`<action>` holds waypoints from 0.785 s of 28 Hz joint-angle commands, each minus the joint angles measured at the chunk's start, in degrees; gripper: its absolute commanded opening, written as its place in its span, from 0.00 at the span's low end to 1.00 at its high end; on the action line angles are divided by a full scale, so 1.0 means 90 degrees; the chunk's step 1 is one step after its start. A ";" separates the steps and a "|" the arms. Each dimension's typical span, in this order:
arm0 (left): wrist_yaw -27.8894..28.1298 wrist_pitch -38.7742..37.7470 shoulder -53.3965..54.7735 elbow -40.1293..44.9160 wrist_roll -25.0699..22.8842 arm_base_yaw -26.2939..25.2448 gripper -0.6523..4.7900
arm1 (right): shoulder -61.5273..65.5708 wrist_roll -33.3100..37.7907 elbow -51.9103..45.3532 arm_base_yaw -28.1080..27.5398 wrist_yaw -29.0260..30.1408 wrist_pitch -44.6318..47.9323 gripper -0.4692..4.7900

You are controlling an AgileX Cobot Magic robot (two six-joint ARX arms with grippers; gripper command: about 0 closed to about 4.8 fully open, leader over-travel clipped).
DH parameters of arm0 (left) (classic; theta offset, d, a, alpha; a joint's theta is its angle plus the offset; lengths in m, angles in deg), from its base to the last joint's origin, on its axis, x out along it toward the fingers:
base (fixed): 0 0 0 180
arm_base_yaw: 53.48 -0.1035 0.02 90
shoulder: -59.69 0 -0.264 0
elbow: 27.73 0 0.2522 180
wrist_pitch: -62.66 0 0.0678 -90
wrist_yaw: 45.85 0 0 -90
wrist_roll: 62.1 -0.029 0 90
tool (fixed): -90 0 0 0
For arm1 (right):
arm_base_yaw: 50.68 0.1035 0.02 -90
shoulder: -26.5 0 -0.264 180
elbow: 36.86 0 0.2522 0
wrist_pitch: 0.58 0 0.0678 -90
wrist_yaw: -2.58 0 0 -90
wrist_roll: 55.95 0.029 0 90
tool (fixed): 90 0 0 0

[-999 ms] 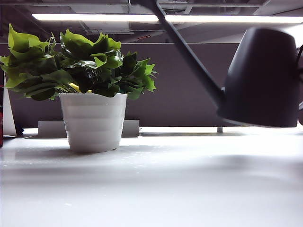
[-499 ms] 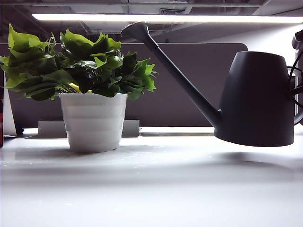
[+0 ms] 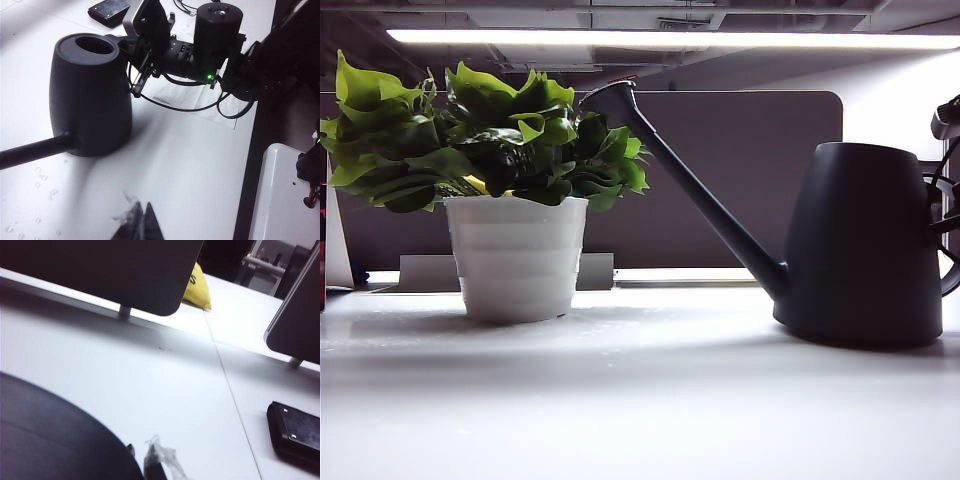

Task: Pick up the watering can from the table, water the potted plant, and put the can back.

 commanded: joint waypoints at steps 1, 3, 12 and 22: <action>-0.0058 0.0068 -0.0017 -0.0019 0.0002 -0.0002 0.11 | -0.0032 0.0151 0.0053 0.0000 0.0007 0.0466 0.08; -0.0058 0.0066 -0.0017 -0.0019 0.0002 -0.0002 0.11 | -0.0032 0.0151 0.0053 0.0000 0.0007 0.0466 0.08; -0.0056 0.0068 -0.0024 -0.0019 0.0002 -0.0002 0.11 | -0.0034 0.0202 0.0053 0.0000 -0.0039 0.0379 0.50; -0.0053 -0.0012 -0.0151 -0.0019 0.0005 -0.0002 0.11 | -0.0238 0.0202 -0.0114 0.0022 -0.0053 -0.0170 0.69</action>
